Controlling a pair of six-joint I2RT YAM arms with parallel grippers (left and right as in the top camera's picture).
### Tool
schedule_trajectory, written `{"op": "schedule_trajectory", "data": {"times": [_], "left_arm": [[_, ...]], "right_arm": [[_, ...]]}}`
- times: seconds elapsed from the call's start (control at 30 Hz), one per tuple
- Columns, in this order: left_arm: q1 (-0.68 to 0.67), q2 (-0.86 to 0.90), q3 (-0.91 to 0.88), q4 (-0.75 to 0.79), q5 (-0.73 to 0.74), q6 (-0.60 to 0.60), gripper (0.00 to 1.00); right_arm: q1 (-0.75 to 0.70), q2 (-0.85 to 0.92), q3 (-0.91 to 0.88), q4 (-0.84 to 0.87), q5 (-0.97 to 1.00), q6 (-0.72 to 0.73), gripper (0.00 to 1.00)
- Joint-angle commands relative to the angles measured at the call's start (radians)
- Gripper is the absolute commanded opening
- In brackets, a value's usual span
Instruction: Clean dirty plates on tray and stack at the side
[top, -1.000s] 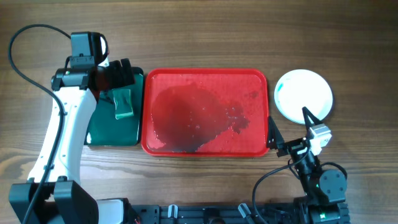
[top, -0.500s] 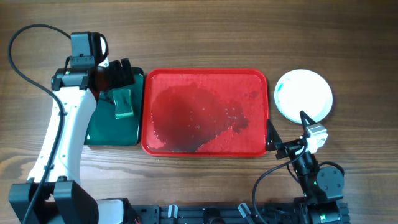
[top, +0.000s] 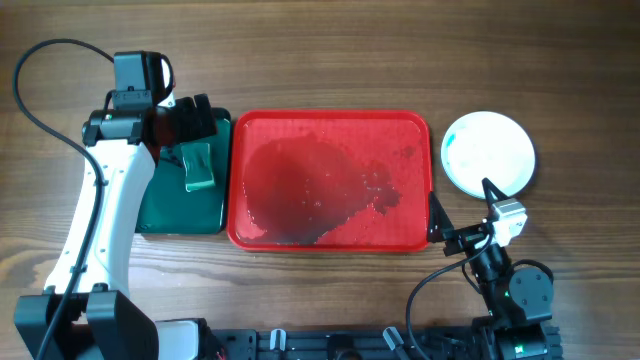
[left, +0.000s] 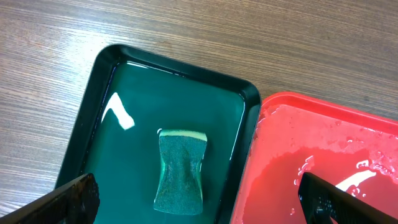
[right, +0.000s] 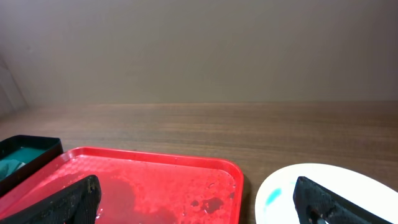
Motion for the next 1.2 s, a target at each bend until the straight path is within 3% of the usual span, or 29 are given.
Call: {"op": "schedule_trajectory", "data": {"times": [0.0,0.27,0.4,0.63,0.7,0.97,1.17], "left_arm": [[-0.020,-0.126,0.006,-0.014,0.004,0.002,1.00],[-0.076,-0.515,-0.067,-0.029,0.010,0.001,1.00],[-0.076,-0.756,-0.340,0.239,0.012,0.002,1.00],[-0.074,-1.251,-0.991,0.774,0.013,-0.005,1.00],[-0.074,-1.328,-1.099,0.851,0.013,-0.019,1.00],[-0.062,-1.466,-1.246,0.879,0.008,-0.026,1.00],[-0.029,-1.520,-1.249,0.757,0.013,-0.029,1.00]], "right_arm": [[0.004,-0.012,-0.001,0.005,0.019,-0.017,1.00],[0.004,-0.012,-0.001,0.005,0.019,-0.017,1.00],[0.004,-0.012,-0.001,0.005,0.019,-0.017,1.00],[0.004,-0.012,-0.001,0.005,0.019,-0.017,1.00],[0.004,-0.012,-0.001,0.005,0.019,-0.017,1.00],[0.004,-0.012,-0.001,0.005,0.019,-0.017,1.00],[0.004,-0.012,-0.001,0.005,0.019,-0.017,1.00]]}}
